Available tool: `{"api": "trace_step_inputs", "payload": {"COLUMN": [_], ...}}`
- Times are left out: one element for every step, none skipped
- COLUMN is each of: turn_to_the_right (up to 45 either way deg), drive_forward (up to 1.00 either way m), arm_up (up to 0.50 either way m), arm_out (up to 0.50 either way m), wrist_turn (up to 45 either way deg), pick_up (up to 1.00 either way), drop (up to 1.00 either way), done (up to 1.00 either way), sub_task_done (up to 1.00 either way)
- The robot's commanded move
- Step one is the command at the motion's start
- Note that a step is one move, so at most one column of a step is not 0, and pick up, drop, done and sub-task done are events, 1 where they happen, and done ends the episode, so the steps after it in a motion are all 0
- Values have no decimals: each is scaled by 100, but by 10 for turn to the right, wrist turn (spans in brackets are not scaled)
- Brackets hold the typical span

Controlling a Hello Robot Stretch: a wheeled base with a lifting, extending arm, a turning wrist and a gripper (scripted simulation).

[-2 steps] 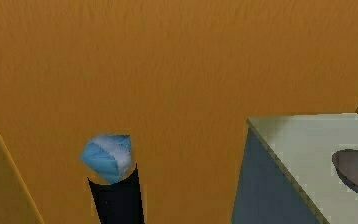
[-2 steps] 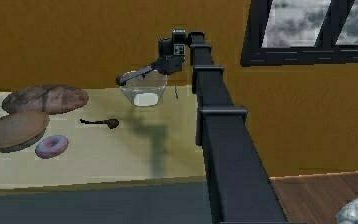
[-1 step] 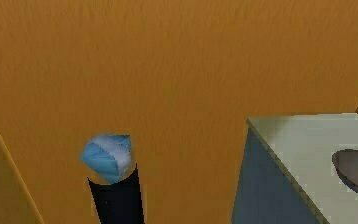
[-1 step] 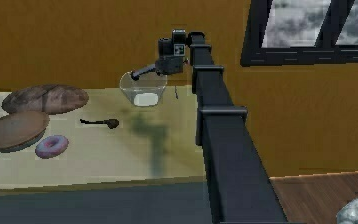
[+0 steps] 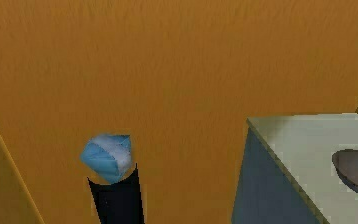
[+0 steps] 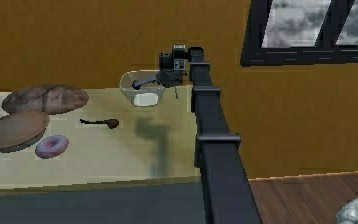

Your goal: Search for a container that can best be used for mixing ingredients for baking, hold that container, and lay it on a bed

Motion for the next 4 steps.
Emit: {"api": "trace_step_inputs", "payload": {"turn_to_the_right": [0,0,0,0], "drive_forward": [0,0,0,0], "arm_up": [0,4,0,0], "arm_out": [0,0,0,0], "wrist_turn": [0,0,-450,-450], "pick_up": [100,0,0,0], "drop": [0,0,0,0], "done": [0,0,0,0], "sub_task_done": [0,0,0,0]}}
